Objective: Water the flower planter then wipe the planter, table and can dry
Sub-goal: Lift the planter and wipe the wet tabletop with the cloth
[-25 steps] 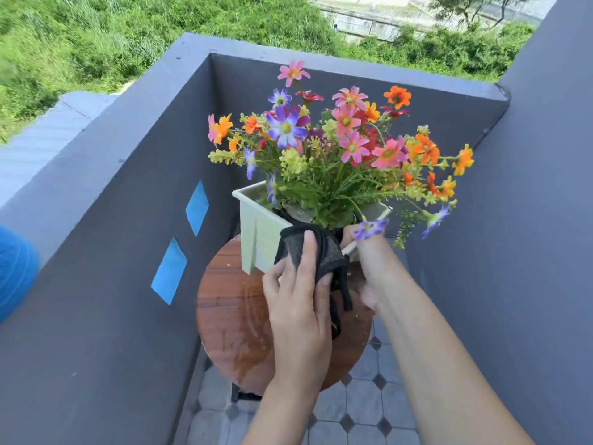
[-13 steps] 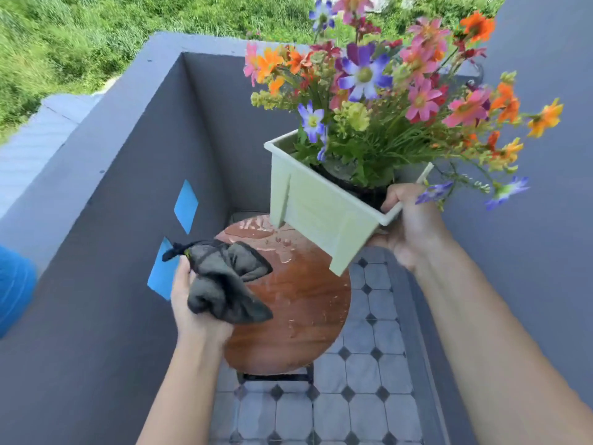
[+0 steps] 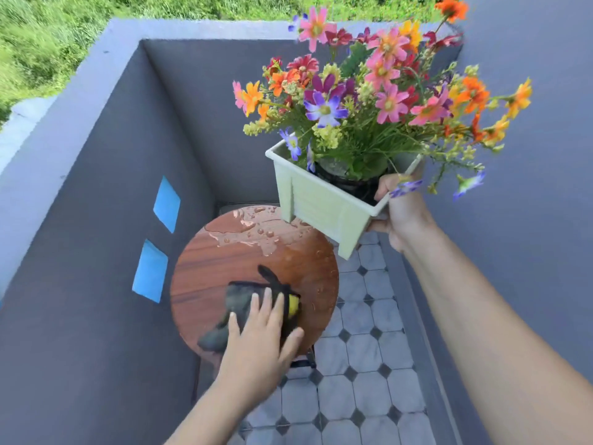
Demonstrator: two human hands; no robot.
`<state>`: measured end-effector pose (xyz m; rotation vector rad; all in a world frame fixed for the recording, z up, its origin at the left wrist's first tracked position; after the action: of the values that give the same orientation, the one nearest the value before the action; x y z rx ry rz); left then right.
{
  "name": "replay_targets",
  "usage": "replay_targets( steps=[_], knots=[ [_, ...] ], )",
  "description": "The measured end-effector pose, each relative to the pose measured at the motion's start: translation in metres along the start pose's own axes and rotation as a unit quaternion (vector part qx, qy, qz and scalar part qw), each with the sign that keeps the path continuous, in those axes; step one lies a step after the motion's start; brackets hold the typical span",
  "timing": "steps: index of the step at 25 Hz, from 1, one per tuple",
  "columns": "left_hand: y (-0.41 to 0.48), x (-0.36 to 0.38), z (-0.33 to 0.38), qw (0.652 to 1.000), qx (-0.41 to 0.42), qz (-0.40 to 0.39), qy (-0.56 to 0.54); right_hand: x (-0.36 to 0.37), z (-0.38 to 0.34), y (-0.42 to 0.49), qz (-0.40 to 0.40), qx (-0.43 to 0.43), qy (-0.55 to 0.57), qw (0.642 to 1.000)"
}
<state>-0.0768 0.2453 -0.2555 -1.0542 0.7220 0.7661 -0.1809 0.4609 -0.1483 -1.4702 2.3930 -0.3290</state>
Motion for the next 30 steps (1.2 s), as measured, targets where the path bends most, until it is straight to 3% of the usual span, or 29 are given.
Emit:
replay_targets(
  steps=[1,5,9,12,16,19,21,26,30],
  knots=[
    [-0.004,0.018,0.004,0.999,0.014,-0.019,0.039,0.002,-0.002,-0.002,0.003,-0.001,0.000,1.000],
    [-0.006,0.010,-0.017,0.981,0.138,0.117,0.069,0.003,-0.001,-0.002,0.021,-0.008,-0.008,1.000],
    [0.007,0.022,-0.042,0.950,0.239,0.042,0.194,0.002,0.005,-0.002,0.038,0.003,0.004,0.999],
    [0.012,0.042,-0.031,0.951,0.243,0.069,0.179,0.002,0.004,-0.001,0.068,-0.020,0.001,0.997],
    [0.037,0.038,0.012,0.967,0.177,0.118,0.141,0.011,0.009,0.005,0.030,0.001,0.009,0.999],
    [0.073,0.025,0.039,0.972,0.137,0.128,0.141,0.008,-0.001,0.013,0.085,-0.032,0.047,0.995],
    [0.099,0.016,0.046,0.976,0.111,0.149,0.116,0.013,-0.010,0.017,0.082,-0.032,0.031,0.996],
    [0.163,-0.014,0.038,0.981,0.039,0.186,0.042,0.012,-0.008,0.033,0.109,-0.041,0.042,0.992],
    [0.185,-0.035,0.011,0.963,-0.098,0.249,-0.034,0.015,-0.005,0.037,0.087,-0.028,0.020,0.996]
  ],
)
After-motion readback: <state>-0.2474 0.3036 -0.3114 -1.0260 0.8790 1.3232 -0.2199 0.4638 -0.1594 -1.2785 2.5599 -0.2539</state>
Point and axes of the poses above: each hand's wrist, its own y-axis towards the middle knuckle, its own x-axis out of the palm, z = x × y, the point moved 5 cm from there along y, towards the middle knuckle
